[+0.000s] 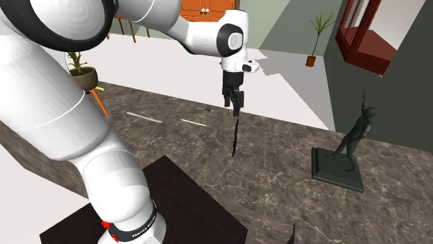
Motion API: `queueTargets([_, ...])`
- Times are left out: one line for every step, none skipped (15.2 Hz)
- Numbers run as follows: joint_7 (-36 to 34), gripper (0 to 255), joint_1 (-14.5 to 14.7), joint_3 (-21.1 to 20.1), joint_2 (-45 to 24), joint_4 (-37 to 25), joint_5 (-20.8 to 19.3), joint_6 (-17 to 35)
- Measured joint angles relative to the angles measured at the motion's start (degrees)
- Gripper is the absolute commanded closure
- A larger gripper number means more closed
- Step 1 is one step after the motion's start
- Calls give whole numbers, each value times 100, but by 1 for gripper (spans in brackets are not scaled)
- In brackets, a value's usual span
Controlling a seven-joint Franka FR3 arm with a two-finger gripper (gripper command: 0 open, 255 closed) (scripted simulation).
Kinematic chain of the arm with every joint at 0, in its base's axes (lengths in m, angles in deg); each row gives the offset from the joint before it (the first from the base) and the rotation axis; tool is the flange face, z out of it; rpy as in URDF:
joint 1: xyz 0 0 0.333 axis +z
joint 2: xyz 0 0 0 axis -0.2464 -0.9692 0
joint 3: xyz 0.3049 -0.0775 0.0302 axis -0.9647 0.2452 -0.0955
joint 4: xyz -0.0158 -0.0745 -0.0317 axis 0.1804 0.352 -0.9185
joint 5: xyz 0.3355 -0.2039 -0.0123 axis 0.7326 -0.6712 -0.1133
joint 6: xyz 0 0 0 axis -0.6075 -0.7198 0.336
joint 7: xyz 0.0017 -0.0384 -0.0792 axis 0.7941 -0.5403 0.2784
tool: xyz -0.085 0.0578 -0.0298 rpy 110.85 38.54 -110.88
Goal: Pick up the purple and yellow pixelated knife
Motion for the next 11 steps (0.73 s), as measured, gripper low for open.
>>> queueTargets([-146, 0, -42, 2, -289, -169, -39, 45])
queueTargets([-331, 0, -49, -19, -528, -272, -52, 90])
queueTargets([-499, 0, -65, -25, -794, -450, -79, 95])
queueTargets([-655, 0, -82, -16, -1030, -541, -103, 157])
queueTargets([-775, 0, -92, -6, -1247, -695, -125, 153])
queueTargets([-835, 0, -99, 4, -1358, -729, -138, 199])
queueTargets([-893, 0, -90, 0, -1450, -737, -150, 264])
queueTargets([-915, 0, -91, 4, -1514, -730, -163, 325])
queueTargets([-934, 0, -92, 9, -1582, -705, -181, 412])
queueTargets([-956, 0, -89, 8, -1615, -654, -191, 493])
queueTargets([-973, 0, -85, 7, -1659, -639, -202, 549])
